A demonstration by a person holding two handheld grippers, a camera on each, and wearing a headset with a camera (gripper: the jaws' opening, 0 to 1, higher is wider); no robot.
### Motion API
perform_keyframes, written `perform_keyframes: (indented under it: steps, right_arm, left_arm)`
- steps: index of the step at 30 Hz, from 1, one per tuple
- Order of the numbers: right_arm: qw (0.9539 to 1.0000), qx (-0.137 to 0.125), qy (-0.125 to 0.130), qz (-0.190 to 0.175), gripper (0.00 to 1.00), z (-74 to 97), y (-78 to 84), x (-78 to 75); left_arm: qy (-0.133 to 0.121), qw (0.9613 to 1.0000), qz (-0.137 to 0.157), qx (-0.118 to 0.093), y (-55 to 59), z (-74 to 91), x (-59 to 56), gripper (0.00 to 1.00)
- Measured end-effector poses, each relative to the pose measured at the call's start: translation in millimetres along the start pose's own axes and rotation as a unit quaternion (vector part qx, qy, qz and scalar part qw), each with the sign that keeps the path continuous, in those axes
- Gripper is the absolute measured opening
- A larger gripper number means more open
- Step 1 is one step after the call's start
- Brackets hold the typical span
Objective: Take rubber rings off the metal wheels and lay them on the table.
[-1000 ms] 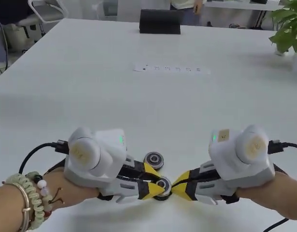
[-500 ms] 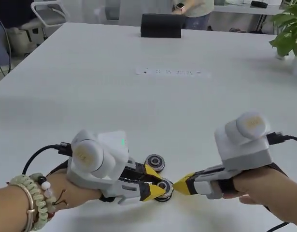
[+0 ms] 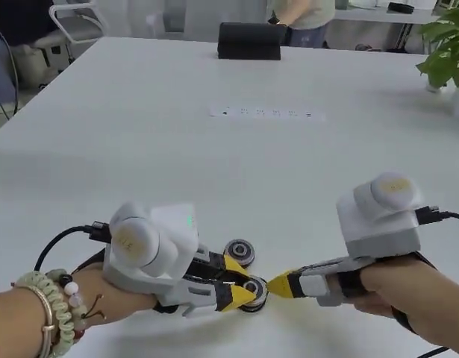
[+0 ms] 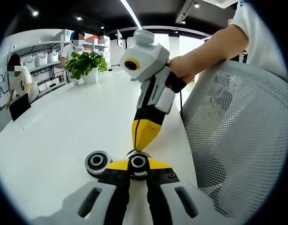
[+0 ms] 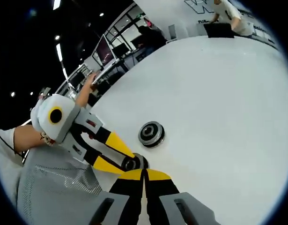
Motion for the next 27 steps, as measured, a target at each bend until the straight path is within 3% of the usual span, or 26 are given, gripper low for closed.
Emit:
perform_keyframes:
  steps: [8, 27]
  right_arm:
    - [0.9992, 0.000, -0.010, -0.040, 0.00, 1.5, 0.7, 1.3]
    - [0.9989, -0.007, -0.025, -0.040, 0.00, 2.1, -3.5, 6.9]
  left_arm:
    - [0.002, 1.0000, 0.000, -0.001, 0.2, -0.1, -0.6, 0.07]
    - [0.001, 1.0000, -0.009, 0.001, -0.4, -0.1, -1.0, 0.07]
Point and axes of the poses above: the centre of the closed fingertips' face, and the gripper's own axes: z roughly backward along the fingers, x roughly to its left, y roughly out of its underside, the point moved 7 cm from there along z, roughly backward along the fingers, and after that the axes turned 15 degrees about z, right-handed, at the moved point
